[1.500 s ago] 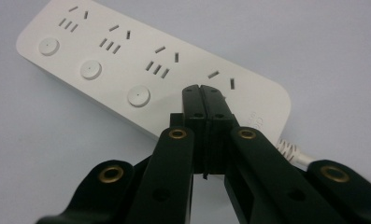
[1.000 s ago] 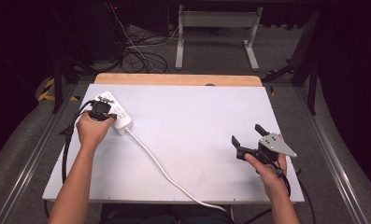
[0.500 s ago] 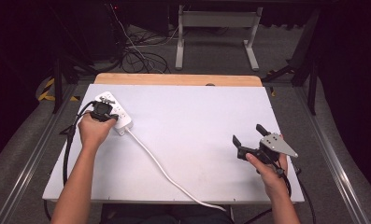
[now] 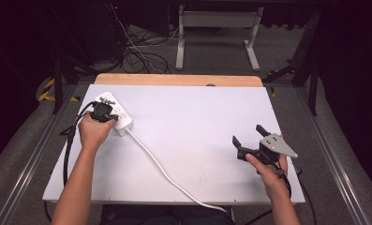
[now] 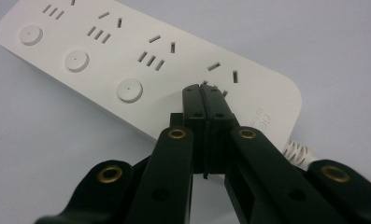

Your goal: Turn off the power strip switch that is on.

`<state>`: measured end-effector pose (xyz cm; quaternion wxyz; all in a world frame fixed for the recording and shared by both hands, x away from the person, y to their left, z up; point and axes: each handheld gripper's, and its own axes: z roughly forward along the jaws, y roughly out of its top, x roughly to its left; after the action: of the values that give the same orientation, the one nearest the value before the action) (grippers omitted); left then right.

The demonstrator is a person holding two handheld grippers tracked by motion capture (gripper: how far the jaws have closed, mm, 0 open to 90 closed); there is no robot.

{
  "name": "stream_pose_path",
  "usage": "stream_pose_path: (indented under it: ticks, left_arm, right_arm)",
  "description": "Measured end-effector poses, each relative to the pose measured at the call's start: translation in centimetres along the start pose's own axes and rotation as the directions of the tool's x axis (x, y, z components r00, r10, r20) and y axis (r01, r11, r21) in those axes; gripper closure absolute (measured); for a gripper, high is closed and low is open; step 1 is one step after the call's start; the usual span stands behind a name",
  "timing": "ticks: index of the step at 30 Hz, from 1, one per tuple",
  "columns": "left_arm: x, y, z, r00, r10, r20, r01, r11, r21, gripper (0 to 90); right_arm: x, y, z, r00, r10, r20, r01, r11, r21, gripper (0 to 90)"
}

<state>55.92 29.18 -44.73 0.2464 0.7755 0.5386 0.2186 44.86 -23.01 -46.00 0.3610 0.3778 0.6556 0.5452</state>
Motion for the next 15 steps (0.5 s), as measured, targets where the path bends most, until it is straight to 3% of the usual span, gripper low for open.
stream_pose_path:
  ticks: [6, 10, 14, 15]
  left_arm:
    - [0.23, 0.06, -0.02, 0.9999, -0.010, 0.013, 0.010, 0.9999, 0.006, 90.0]
    - [-0.18, 0.26, 0.00, 0.9997, 0.023, -0.014, -0.022, 0.9995, 0.020, 90.0]
    - [-0.01, 0.28, 0.07, 0.9999, -0.003, 0.015, 0.002, 0.9999, 0.015, 90.0]
    - [-0.03, 0.30, 0.07, 0.9999, 0.008, 0.009, -0.009, 0.9999, 0.014, 90.0]
  right_arm:
    - [0.02, 0.03, 0.04, 1.0000, -0.001, -0.002, 0.001, 1.0000, -0.001, 3.9]
    - [0.07, 0.06, 0.00, 1.0000, 0.002, -0.002, -0.002, 1.0000, -0.004, 3.9]
    - [0.15, 0.07, 0.02, 1.0000, 0.004, -0.002, -0.004, 1.0000, -0.006, 3.9]
    - [0.15, 0.07, 0.02, 1.0000, 0.004, -0.002, -0.004, 1.0000, -0.006, 3.9]
